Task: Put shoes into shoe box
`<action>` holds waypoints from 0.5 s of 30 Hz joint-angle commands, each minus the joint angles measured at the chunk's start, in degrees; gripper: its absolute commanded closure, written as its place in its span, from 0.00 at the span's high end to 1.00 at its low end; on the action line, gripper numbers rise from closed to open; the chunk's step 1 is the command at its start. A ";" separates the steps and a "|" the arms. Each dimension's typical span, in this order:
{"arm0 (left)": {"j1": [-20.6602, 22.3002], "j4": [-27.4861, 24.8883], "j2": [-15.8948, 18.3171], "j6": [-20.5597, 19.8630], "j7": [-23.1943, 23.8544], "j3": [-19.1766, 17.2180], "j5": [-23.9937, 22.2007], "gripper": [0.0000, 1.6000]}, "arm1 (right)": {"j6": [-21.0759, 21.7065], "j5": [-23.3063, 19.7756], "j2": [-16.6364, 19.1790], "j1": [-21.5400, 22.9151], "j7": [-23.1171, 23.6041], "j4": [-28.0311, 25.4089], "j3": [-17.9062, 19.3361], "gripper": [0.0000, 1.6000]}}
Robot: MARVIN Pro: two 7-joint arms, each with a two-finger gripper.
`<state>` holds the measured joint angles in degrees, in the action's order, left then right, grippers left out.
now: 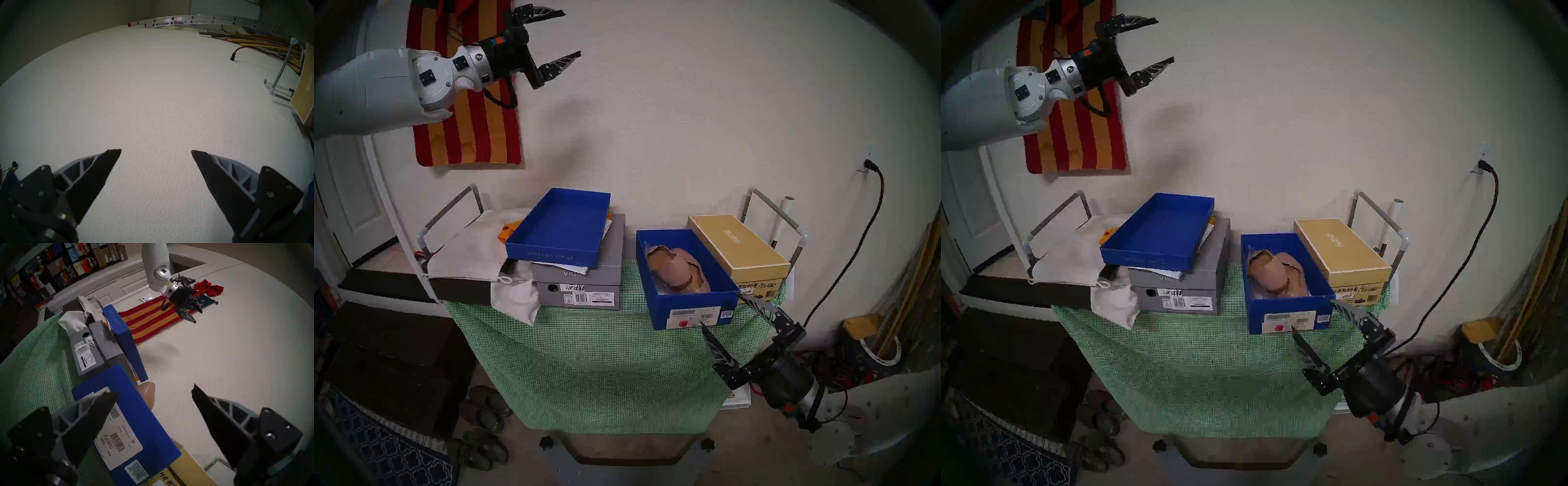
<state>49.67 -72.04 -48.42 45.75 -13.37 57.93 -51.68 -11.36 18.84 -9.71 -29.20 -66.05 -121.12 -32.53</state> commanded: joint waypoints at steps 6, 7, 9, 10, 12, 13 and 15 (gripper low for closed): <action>-0.13 0.15 -0.11 0.18 -0.03 -0.34 -0.17 1.00 | -2.16 -5.68 -6.76 -0.53 -1.20 6.84 1.23 1.00; -0.14 0.15 -0.11 0.17 -0.03 -0.35 -0.17 1.00 | -2.40 -5.96 -7.20 -0.37 -1.12 7.29 1.53 1.00; -0.14 0.15 -0.10 0.17 -0.02 -0.36 -0.17 1.00 | -2.33 -6.39 -8.41 0.04 -0.50 8.04 2.21 1.00; -0.14 0.15 -0.10 0.16 -0.02 -0.36 -0.17 1.00 | -2.26 -6.74 -8.95 0.21 -0.16 8.27 2.50 1.00; -0.14 0.14 -0.10 0.15 -0.02 -0.36 -0.17 1.00 | -2.12 -7.19 -9.50 0.42 0.20 8.45 2.82 1.00; -0.14 0.14 -0.09 0.15 -0.01 -0.37 -0.17 1.00 | -2.16 -7.73 -10.10 0.53 0.45 8.79 3.19 1.00; -0.15 0.15 -0.09 0.15 -0.01 -0.38 -0.16 1.00 | -2.28 -9.06 -12.23 0.43 0.93 10.61 3.74 1.00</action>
<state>49.50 -72.03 -48.33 45.73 -13.37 57.73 -51.82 -13.47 12.52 -16.62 -29.53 -66.45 -112.98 -30.25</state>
